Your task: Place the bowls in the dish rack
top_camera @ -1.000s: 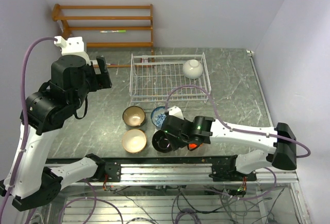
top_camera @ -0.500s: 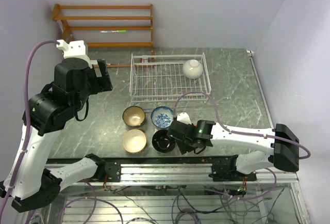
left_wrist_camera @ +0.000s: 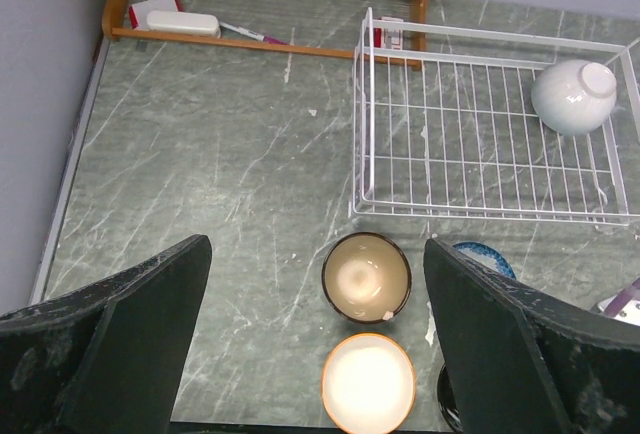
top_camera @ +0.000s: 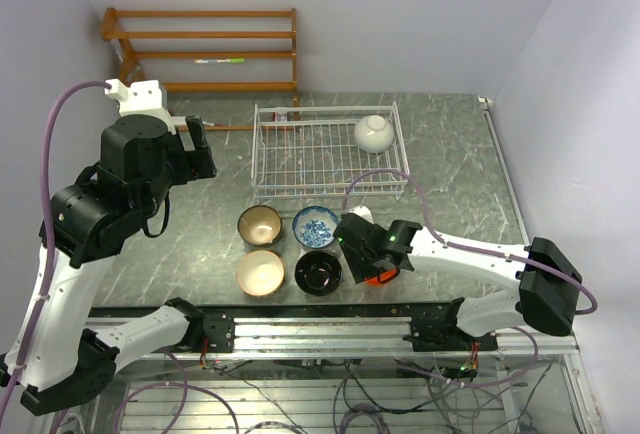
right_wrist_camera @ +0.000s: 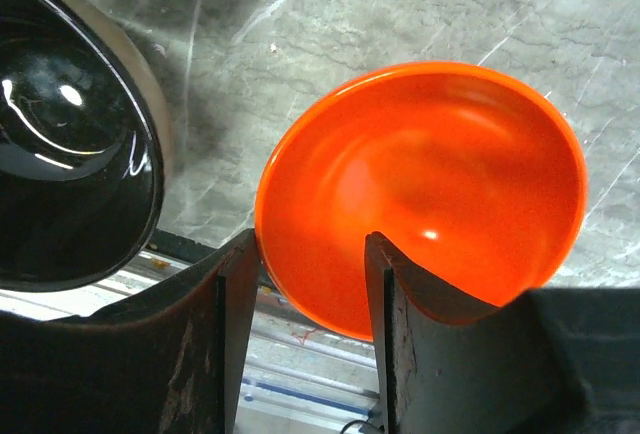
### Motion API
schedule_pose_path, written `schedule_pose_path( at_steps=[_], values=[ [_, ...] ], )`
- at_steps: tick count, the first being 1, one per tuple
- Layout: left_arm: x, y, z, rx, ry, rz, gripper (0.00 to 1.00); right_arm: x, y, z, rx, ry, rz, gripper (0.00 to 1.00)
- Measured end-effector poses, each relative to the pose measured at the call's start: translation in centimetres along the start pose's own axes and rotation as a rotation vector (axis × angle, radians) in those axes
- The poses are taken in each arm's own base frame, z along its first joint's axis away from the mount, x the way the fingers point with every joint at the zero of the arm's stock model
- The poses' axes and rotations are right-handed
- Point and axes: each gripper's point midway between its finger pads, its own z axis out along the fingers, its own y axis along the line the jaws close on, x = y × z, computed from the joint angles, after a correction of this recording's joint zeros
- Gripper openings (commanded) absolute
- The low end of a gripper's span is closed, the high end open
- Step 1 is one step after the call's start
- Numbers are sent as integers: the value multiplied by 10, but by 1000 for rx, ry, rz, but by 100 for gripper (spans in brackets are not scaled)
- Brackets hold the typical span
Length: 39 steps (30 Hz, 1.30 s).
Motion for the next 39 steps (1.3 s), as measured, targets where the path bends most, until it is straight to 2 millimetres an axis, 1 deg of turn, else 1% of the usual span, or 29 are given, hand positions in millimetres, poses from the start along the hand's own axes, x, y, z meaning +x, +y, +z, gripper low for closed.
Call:
schedule_pose_path(
  at_steps=[5, 10, 13, 18, 21, 24, 28, 29, 31, 33, 36, 37, 38, 39],
  values=[
    [1, -1, 2, -2, 4, -2, 99, 2, 0, 5, -31, 8, -15, 40],
    [3, -4, 8, -8, 22, 10, 99, 5, 5, 10, -64, 13, -17, 22],
    [6, -7, 14, -12, 37, 19, 99, 7, 6, 11, -67, 14, -14, 20],
    [6, -10, 16, -5, 39, 19, 99, 7, 5, 12, -62, 13, -6, 11],
    [5, -10, 15, -2, 36, 17, 99, 5, 3, 9, -52, 7, -4, 8],
    [5, -10, 15, -1, 36, 20, 99, -6, 3, -2, -50, -10, 5, 5],
    [5, -9, 15, -1, 34, 24, 99, -52, 13, -30, -105, -95, 44, 3],
    [4, -9, 14, -1, 33, 23, 99, -71, 16, -42, -133, -137, 61, 3],
    [4, -9, 13, 1, 29, 23, 99, -97, 20, -59, -174, -194, 80, 3],
    [3, -8, 12, 3, 24, 21, 99, -125, 25, -80, -225, -249, 92, 3],
    [0, -8, 10, 6, 13, 19, 99, -175, 33, -109, -306, -334, 103, 3],
    [-1, -7, 9, 7, 10, 18, 99, -192, 35, -116, -338, -361, 109, 3],
    [-2, -7, 8, 9, 6, 17, 99, -205, 36, -121, -367, -382, 113, 3],
    [-2, -7, 7, 10, 4, 16, 99, -222, 35, -124, -399, -407, 126, 3]
  ],
)
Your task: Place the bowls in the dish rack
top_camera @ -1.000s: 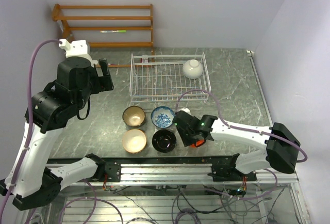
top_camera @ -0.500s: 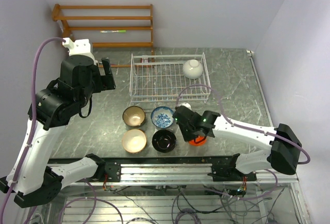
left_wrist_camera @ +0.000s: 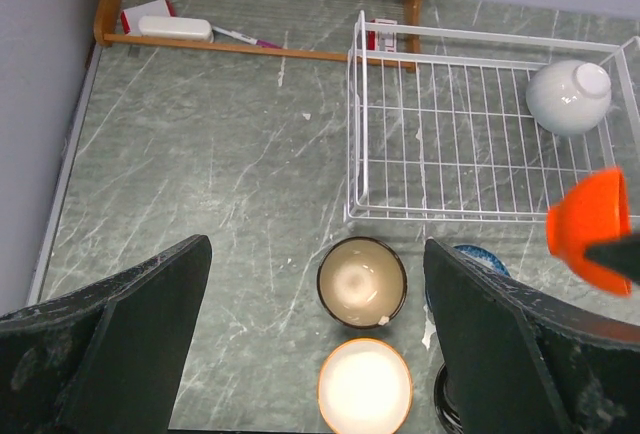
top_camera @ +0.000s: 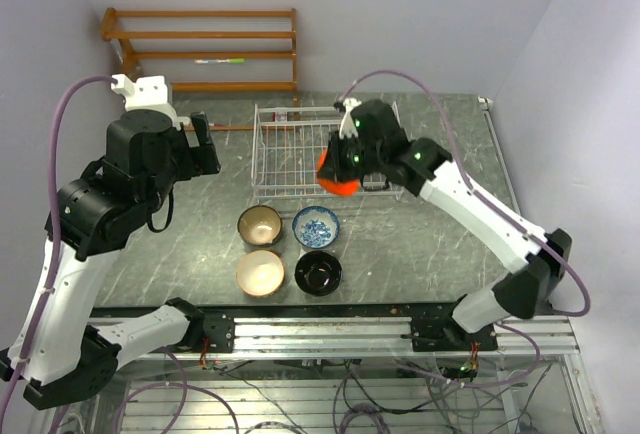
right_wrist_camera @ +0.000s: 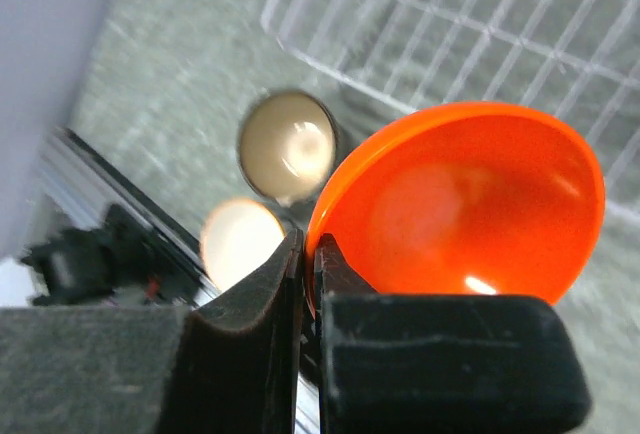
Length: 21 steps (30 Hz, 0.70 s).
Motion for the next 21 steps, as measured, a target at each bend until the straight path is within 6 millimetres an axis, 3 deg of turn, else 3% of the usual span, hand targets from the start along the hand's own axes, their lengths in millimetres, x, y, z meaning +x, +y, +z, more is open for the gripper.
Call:
schedule_pose_path(
  at_steps=[4, 7, 15, 21],
  values=[
    [-2, 1, -3, 4, -10, -6, 99, -47, -2, 26, -144, -60, 81, 3],
    [-5, 2, -6, 7, -21, -13, 99, -64, -10, 51, -248, -76, 173, 3],
    [-17, 3, -15, 17, -58, -28, 99, -78, -19, 118, -524, -81, 414, 3],
    [-18, 3, -14, 15, -57, -18, 99, -74, -18, 158, -671, -55, 549, 3]
  ],
)
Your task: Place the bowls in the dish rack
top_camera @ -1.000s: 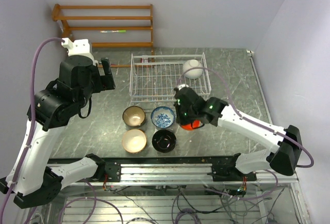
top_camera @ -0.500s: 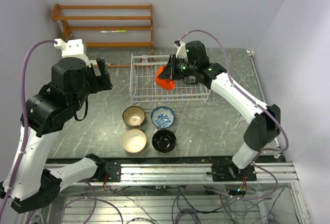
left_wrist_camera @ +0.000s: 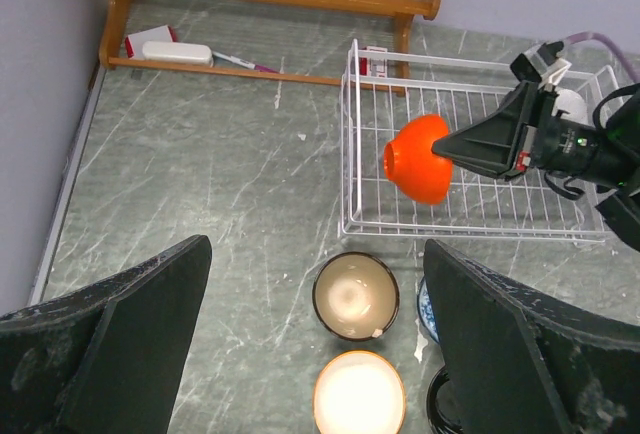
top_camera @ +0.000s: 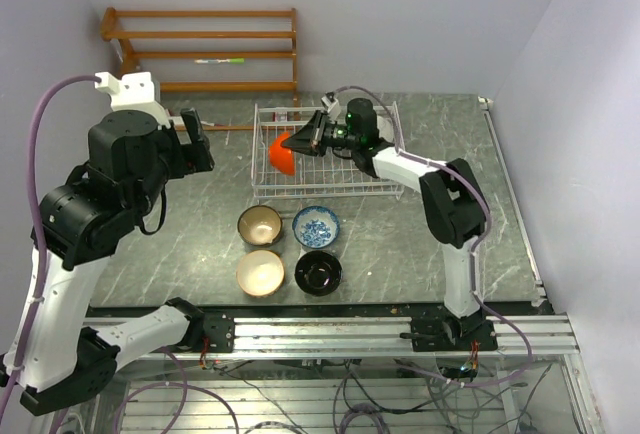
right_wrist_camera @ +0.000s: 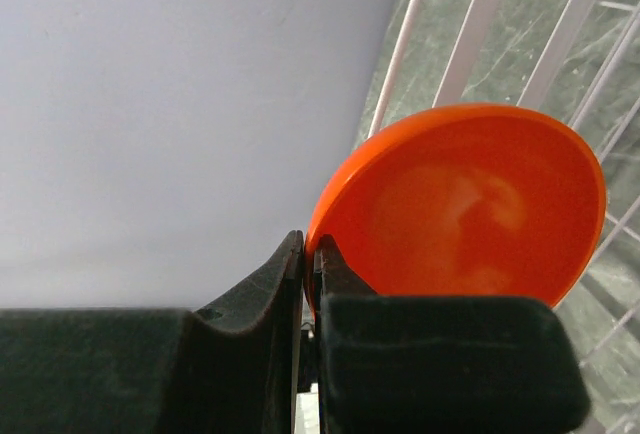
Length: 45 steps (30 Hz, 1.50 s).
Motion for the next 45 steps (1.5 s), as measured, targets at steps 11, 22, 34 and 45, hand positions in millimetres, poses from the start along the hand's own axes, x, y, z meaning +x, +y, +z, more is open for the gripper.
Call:
schedule_pose_path(
  at_steps=[11, 22, 34, 45],
  values=[
    [1, -1, 2, -3, 4, 8, 99, 9, -30, 5, -47, 3, 139, 4],
    [4, -3, 8, -7, 16, 26, 99, 2, -54, -18, -29, 4, 163, 11],
    [5, -5, 13, -8, 20, 30, 99, -6, -76, -41, 91, -15, 103, 25],
    [7, -7, 17, -8, 24, 30, 99, -6, -102, -59, 230, -25, 96, 37]
  ],
)
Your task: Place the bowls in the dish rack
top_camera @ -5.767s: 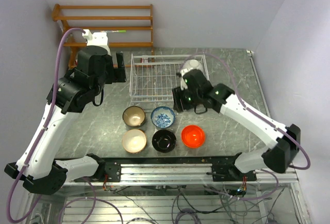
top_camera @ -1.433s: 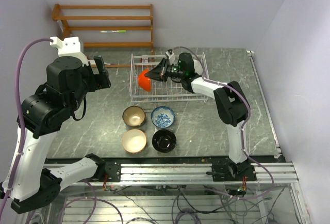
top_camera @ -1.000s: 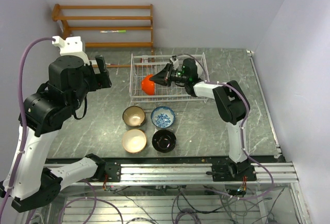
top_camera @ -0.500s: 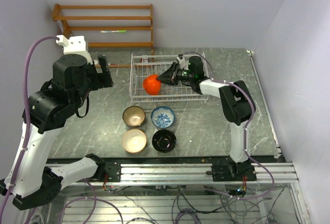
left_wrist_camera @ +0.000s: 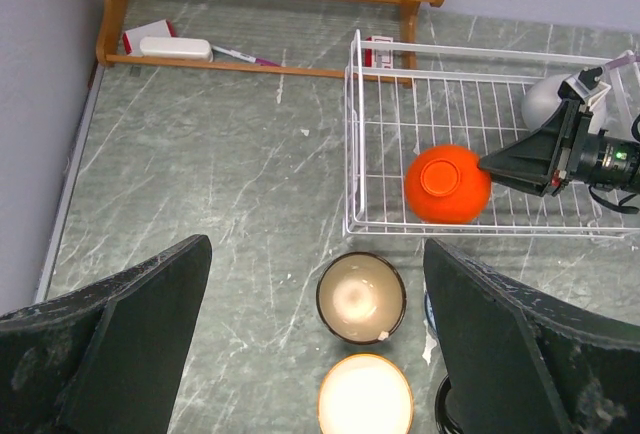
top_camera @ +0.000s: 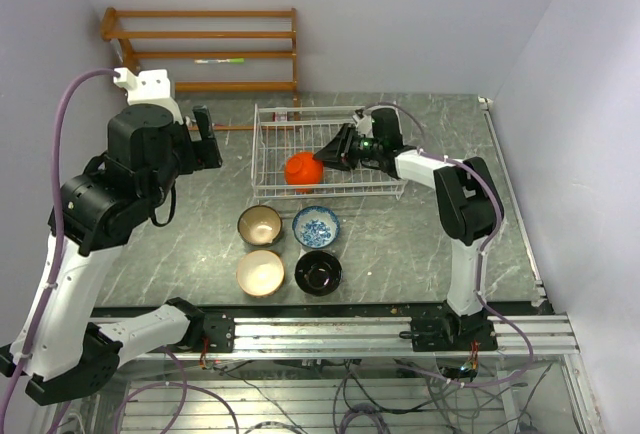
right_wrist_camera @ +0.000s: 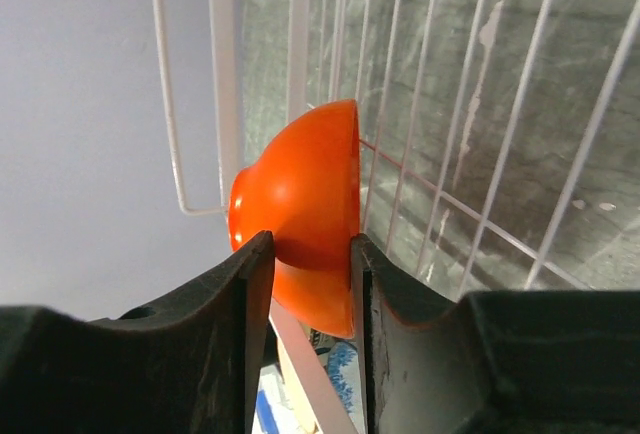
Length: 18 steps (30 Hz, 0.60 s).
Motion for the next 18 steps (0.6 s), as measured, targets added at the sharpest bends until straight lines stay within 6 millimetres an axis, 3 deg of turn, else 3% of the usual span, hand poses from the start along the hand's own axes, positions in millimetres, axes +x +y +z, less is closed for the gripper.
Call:
schedule_pose_path(
  at_steps=[9, 18],
  values=[
    [0, 1, -1, 1, -4, -4, 99, -10, -11, -6, 135, -24, -47, 47],
    [-2, 2, -5, 6, -13, -17, 99, -23, -4, -23, 250, -58, -128, 49]
  ],
)
